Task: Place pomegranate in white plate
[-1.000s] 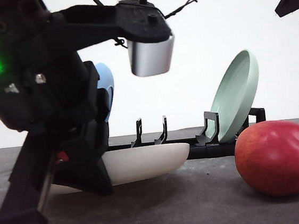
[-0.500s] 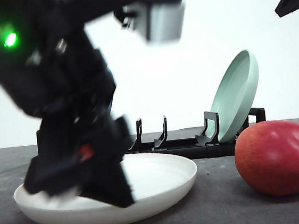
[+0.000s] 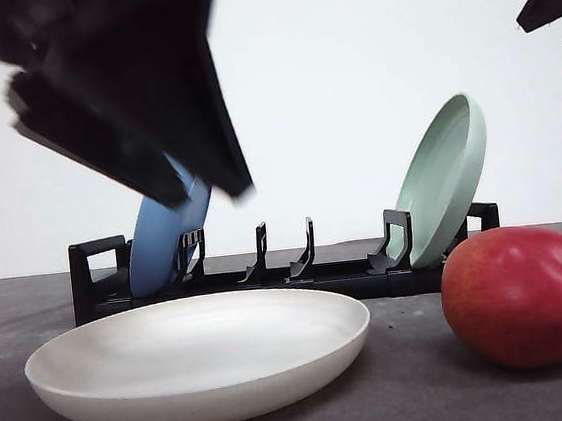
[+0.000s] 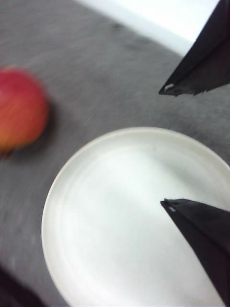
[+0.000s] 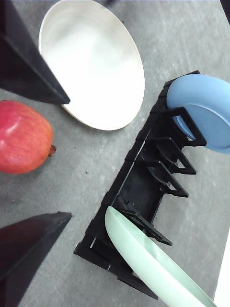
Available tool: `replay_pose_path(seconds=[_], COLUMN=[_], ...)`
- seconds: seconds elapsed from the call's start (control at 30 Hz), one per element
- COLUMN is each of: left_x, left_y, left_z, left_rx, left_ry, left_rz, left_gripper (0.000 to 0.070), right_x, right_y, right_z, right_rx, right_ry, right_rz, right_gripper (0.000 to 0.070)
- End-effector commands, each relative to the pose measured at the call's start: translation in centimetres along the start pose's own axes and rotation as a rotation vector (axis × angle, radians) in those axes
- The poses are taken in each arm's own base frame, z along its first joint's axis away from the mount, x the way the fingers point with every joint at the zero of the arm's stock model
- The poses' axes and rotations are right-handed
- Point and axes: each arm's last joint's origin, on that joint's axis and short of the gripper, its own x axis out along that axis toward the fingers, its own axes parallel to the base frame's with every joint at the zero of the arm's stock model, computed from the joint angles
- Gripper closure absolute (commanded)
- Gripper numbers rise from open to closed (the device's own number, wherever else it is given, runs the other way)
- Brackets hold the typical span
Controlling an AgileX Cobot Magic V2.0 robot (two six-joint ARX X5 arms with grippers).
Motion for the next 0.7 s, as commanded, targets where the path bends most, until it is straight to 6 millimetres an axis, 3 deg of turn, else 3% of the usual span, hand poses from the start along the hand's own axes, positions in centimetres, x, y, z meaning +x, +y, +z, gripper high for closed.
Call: replay_pose_path(seconds=[0.0,0.2,0.47,0.67], left_x=[-0.7,-3.1,-6.3,-8.0], left_y=[0.9,4.7,8.2,10.4], left_z=[0.6,0.6,-0.6,-2.6], left_rx=[-0.164,-0.358,-0.416,-0.47], left_ry=[-0.035,-0.134,-0.234,-0.287], left_rz=[0.007,0.106,0.183,0.182], left_gripper=[0.0294,0.0294,0.0294,0.0295], right_x=[-0.2,-0.2,-0.2,-0.2], right_y=[0.1,0.1,0.1,0.1], right_z=[0.5,0.5,0.4,0.1], right_rx=[-0.007,-0.006,0.081,0.174], right_ry=[-0.02,-0.02,-0.001,0.025], right_rz=[0.005,0.005,0.007,0.008], right_gripper=[0.0251,0.0251,0.025,0.025])
